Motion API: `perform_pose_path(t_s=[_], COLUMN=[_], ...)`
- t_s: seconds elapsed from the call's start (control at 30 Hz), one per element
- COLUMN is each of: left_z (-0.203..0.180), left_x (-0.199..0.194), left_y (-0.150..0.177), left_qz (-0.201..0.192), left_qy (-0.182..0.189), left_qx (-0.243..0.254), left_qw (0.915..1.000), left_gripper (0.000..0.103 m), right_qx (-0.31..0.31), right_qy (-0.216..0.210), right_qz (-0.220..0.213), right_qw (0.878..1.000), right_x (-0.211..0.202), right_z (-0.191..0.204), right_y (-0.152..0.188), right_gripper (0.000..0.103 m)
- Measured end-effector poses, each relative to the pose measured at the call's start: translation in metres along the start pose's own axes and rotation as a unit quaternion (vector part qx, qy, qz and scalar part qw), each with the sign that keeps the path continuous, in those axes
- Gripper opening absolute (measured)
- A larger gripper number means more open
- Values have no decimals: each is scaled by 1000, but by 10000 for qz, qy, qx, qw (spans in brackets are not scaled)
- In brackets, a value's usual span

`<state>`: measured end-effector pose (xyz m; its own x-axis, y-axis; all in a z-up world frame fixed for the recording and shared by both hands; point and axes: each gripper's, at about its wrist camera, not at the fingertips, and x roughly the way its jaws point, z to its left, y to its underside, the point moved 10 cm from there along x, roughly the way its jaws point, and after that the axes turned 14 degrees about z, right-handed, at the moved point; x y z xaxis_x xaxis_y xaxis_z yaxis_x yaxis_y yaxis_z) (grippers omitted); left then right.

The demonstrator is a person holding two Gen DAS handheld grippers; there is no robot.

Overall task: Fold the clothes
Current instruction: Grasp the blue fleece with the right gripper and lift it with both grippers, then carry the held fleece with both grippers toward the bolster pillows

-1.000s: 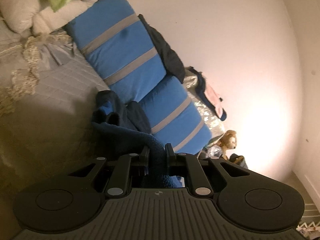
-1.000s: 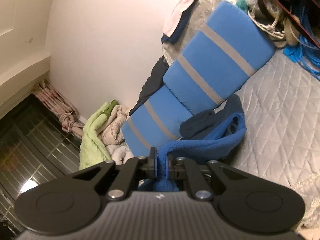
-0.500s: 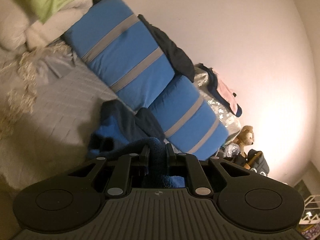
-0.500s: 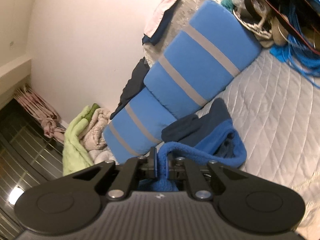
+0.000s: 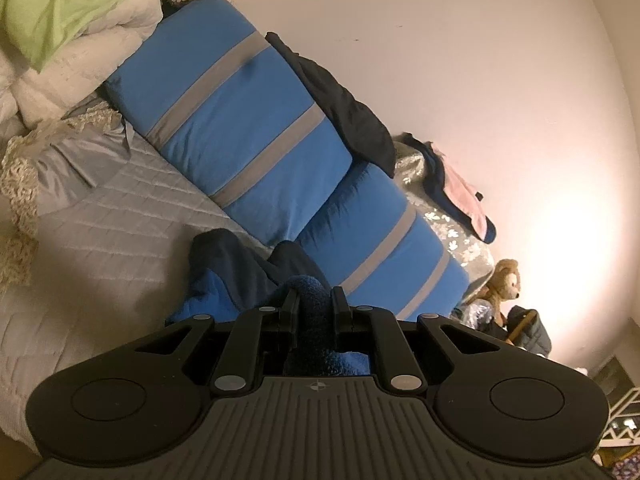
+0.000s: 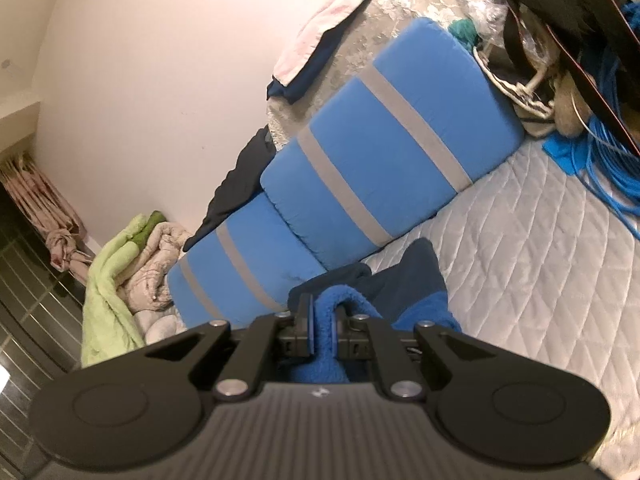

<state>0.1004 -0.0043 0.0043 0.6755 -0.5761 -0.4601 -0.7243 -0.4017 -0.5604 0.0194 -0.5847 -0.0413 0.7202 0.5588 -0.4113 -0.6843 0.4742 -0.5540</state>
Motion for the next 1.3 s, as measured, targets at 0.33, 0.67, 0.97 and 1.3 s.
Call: perform_pose_path(t_s=[0.33,0.67,0.97,1.3], left_z=[-1,0,28,37], left_x=[35,73,117,149], left_y=[-33,-59,-69,-101], left_qz=[-47,66,375,337], left_qy=[-378,-551,-952,-1029], left_qx=[97,221,53,-280], left_qw=[9992,9982,9947,9937], left_gripper=[15,15,15,15], right_qx=[-210,-106,-183,-342], right_qy=[489,908,1413,1529], right_qz=[-39,-58,154,212], right_qw=[9986,9958,9897,9874], right_x=[41,84,124,160], right_z=[-6,-23,-44,-46], right_y=[-35,-67,-73,-104], right_gripper=[8,8,8,9])
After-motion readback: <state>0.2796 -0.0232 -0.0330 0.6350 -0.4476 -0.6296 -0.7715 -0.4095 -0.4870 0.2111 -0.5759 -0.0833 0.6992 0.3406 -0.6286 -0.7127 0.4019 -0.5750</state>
